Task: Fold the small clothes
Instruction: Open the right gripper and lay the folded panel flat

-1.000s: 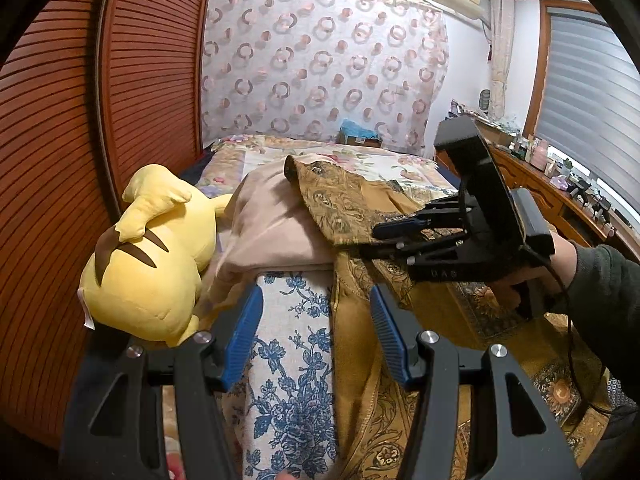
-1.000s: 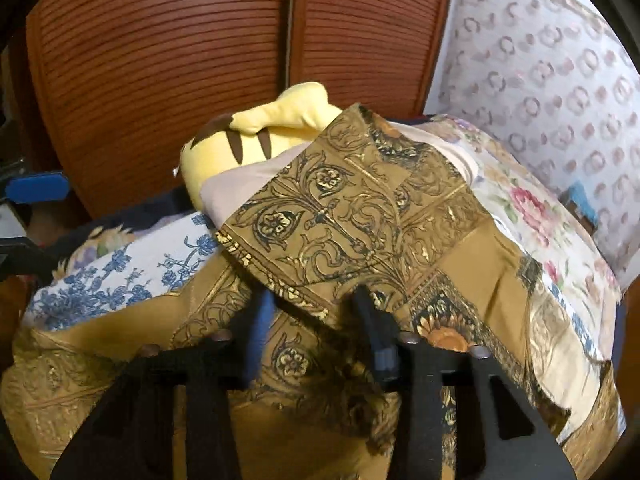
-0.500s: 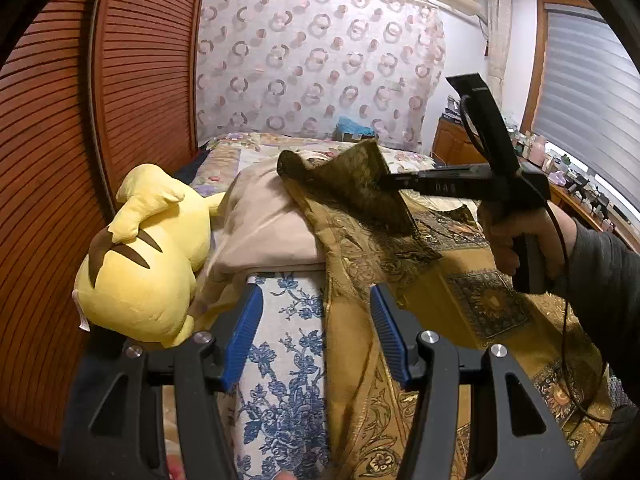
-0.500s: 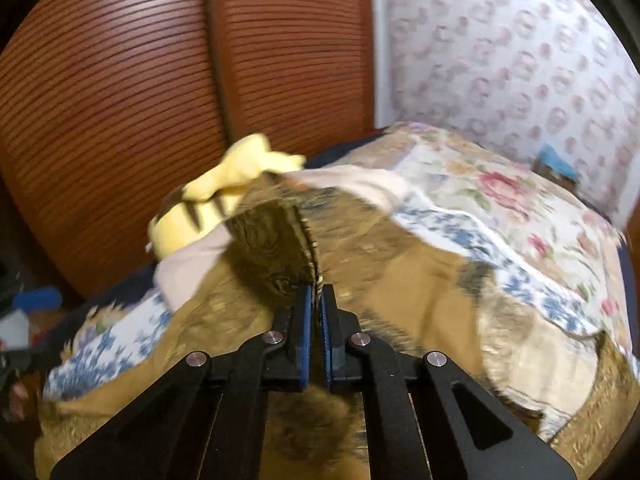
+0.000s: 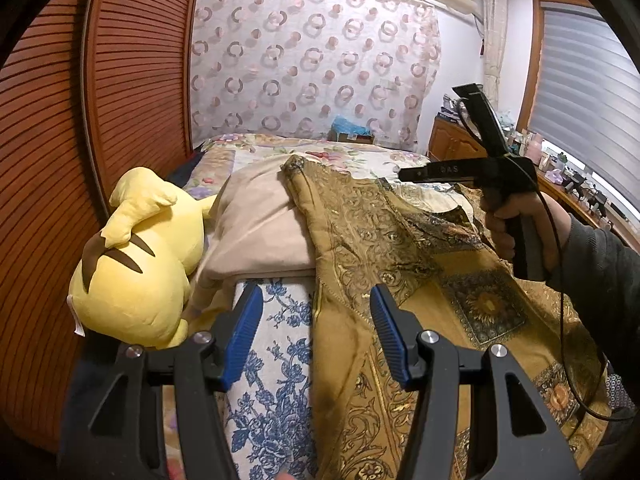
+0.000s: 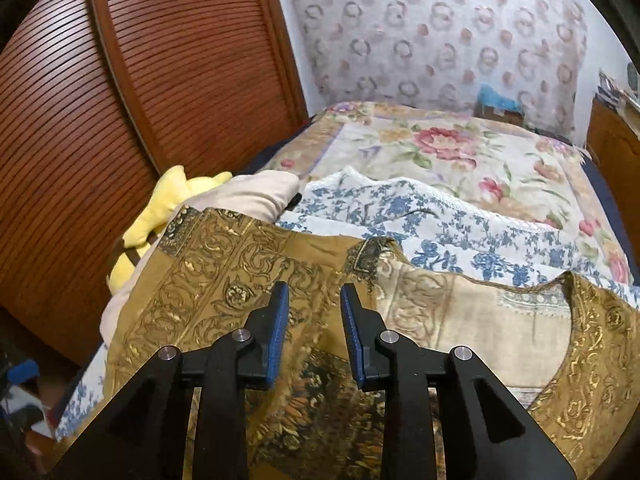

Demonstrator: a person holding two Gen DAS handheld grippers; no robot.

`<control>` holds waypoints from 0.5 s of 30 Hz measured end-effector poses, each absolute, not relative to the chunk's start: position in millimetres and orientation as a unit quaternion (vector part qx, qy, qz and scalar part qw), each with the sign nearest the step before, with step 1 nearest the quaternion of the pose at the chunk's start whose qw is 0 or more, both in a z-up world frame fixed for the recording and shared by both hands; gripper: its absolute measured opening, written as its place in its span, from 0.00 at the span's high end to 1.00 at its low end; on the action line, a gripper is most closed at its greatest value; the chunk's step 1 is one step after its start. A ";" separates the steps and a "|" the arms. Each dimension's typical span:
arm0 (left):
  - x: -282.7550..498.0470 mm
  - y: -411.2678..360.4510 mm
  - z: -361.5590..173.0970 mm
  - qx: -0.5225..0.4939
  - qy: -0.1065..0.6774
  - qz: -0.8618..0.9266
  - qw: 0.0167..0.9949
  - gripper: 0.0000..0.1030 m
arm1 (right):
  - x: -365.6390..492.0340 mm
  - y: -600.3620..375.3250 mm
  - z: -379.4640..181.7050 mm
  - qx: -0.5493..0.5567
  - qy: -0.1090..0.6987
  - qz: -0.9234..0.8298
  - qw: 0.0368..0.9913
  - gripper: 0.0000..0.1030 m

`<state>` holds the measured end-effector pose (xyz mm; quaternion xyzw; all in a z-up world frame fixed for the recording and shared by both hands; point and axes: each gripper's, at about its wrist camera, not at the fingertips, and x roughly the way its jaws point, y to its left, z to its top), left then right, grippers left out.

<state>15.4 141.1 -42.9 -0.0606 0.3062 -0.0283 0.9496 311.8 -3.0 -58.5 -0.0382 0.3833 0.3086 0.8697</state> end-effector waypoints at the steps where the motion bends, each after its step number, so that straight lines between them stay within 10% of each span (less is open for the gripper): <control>1: 16.5 139.3 -41.4 -0.060 0.305 -0.030 0.950 0.47 | 308.0 -6.6 -56.2 -0.046 0.380 0.309 0.871 0.75; 15: 44.6 91.8 -35.9 -0.027 0.314 -0.057 0.947 0.47 | 227.3 -138.9 -19.7 -0.098 0.330 0.285 0.895 0.73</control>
